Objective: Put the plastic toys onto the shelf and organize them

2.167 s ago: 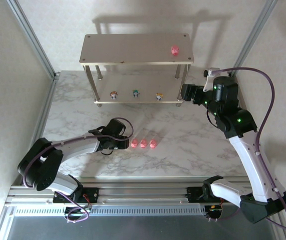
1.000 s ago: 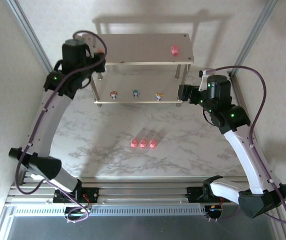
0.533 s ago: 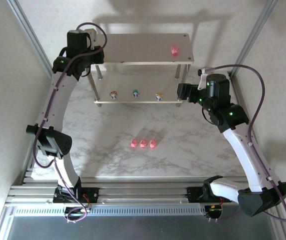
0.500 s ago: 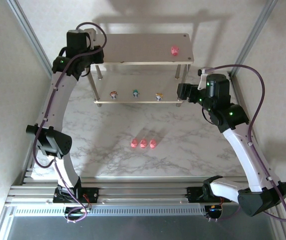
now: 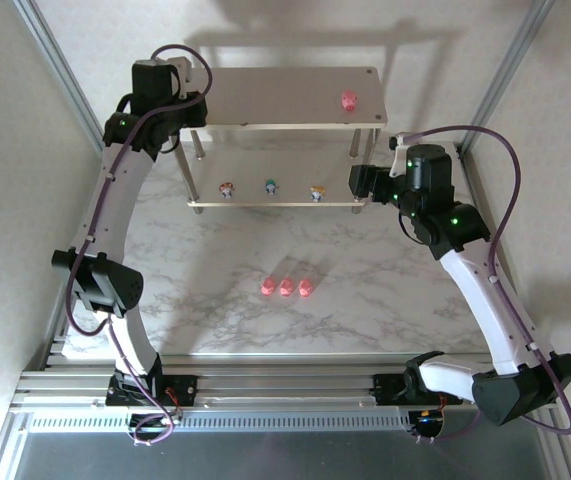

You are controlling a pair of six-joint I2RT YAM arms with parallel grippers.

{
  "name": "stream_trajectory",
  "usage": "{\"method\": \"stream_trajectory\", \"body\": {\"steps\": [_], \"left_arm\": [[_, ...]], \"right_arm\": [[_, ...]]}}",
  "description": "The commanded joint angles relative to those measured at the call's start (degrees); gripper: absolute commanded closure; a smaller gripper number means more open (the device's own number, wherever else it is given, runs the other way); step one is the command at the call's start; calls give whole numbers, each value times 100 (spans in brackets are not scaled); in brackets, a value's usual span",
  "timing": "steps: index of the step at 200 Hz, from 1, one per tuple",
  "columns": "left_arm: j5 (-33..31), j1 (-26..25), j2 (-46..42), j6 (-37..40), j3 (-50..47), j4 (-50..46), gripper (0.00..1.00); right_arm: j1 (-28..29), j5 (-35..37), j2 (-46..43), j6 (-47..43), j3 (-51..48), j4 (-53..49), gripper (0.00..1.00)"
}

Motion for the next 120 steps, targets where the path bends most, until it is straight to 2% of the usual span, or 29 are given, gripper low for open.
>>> {"method": "stream_trajectory", "body": {"steps": [1, 85, 120], "left_arm": [[-12, 85, 101, 46, 150, -144, 81], [-50, 133, 290, -48, 155, -82, 76], [-14, 130, 282, -94, 150, -35, 66]], "right_arm": [[13, -68, 21, 37, 190, 184, 15], [11, -11, -46, 15, 114, 163, 15], [10, -9, -42, 20, 112, 167, 15]]}}
